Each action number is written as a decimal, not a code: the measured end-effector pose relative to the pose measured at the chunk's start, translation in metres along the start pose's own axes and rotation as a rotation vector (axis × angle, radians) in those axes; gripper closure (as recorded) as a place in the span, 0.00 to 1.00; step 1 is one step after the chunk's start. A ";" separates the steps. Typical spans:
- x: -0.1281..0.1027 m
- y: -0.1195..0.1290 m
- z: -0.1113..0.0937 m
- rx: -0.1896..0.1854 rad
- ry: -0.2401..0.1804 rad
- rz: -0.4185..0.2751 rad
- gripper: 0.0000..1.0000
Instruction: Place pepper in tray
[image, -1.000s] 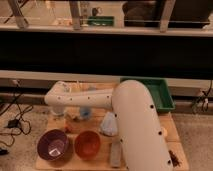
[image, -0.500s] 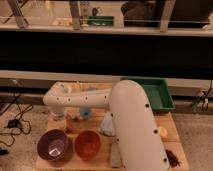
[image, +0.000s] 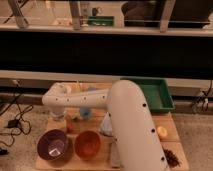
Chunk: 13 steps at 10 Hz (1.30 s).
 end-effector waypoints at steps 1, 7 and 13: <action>0.000 0.002 0.001 -0.002 0.001 -0.007 0.20; 0.001 0.000 0.001 0.005 -0.003 -0.005 0.20; 0.003 0.000 -0.001 0.010 -0.013 0.000 0.43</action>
